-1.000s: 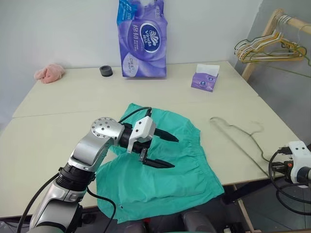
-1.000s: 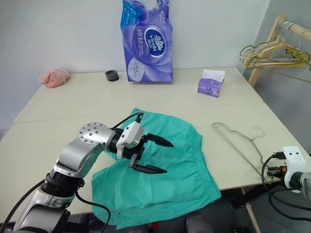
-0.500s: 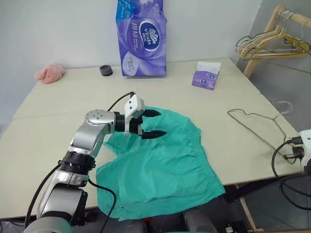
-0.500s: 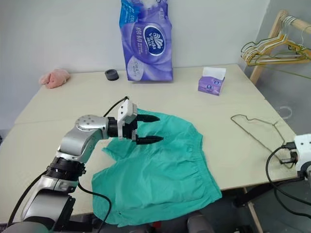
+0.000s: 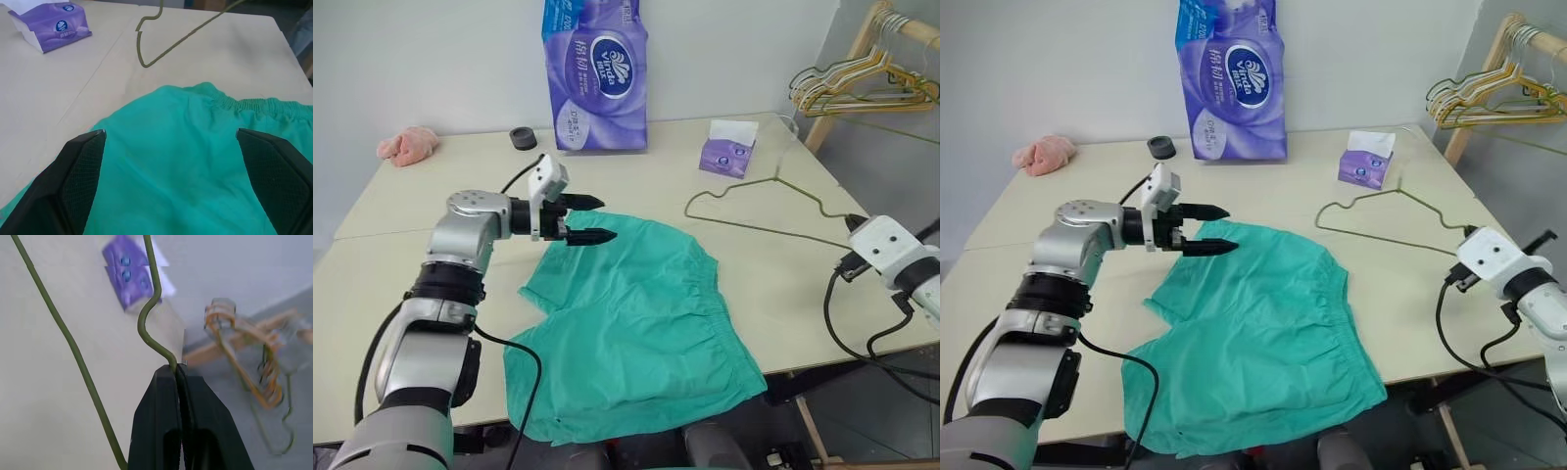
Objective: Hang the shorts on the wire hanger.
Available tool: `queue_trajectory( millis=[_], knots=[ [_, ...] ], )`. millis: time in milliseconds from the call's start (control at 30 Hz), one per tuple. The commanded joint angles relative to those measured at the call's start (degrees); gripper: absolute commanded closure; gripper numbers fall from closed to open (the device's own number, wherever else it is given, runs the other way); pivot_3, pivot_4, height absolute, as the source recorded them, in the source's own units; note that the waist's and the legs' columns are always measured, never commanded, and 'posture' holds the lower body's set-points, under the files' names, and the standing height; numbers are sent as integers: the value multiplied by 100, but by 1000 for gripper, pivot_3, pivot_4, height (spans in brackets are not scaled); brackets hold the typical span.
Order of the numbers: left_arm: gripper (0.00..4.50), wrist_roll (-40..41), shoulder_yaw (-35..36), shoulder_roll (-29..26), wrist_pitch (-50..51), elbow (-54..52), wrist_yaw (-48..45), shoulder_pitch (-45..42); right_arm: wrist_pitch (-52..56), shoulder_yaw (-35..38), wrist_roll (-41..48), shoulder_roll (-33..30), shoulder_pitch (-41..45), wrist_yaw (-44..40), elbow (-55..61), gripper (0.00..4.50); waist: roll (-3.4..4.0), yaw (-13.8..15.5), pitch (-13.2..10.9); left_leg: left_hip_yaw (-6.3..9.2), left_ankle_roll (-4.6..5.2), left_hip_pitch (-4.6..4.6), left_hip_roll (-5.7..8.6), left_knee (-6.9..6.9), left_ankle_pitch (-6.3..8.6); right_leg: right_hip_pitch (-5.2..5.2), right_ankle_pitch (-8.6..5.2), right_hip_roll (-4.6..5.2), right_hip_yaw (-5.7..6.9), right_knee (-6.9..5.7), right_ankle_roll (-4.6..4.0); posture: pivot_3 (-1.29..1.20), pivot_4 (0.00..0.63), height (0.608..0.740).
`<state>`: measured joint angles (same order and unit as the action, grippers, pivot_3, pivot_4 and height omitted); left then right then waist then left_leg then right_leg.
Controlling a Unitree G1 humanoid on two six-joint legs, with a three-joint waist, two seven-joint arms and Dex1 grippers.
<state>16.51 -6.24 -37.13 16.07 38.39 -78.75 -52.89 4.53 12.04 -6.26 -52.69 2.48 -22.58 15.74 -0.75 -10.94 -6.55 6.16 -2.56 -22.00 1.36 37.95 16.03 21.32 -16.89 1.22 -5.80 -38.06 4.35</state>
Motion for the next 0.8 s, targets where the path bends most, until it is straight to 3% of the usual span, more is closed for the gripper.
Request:
queue_trajectory(
  millis=[33,233,467,800],
  knots=[
    [6,-152,120,-75,-300,639,-303,-439,-846,-88,-291,-161,383,-111,240,4500,0,-34,-1,0,0,0,1,1,0,0,0,0,0,-1,0,-253,75,740],
    [6,-464,-19,115,-749,1218,-624,-682,-1380,-546,-496,-63,880,-414,529,4500,0,-73,0,3,0,0,0,1,-1,2,0,-3,4,-5,-1,-260,75,740],
    [6,-588,-264,373,-710,640,-1155,-215,-1297,-1065,-763,362,1264,-599,736,4500,0,-156,0,16,0,0,0,4,-1,2,1,-1,3,-10,-2,-265,76,740],
    [6,-820,-389,346,-731,134,-1176,201,-1285,-1202,-884,653,1503,-767,671,4500,0,-202,0,22,1,21,1,18,-3,7,-4,-3,-5,-76,-9,-259,80,740]
  ],
)
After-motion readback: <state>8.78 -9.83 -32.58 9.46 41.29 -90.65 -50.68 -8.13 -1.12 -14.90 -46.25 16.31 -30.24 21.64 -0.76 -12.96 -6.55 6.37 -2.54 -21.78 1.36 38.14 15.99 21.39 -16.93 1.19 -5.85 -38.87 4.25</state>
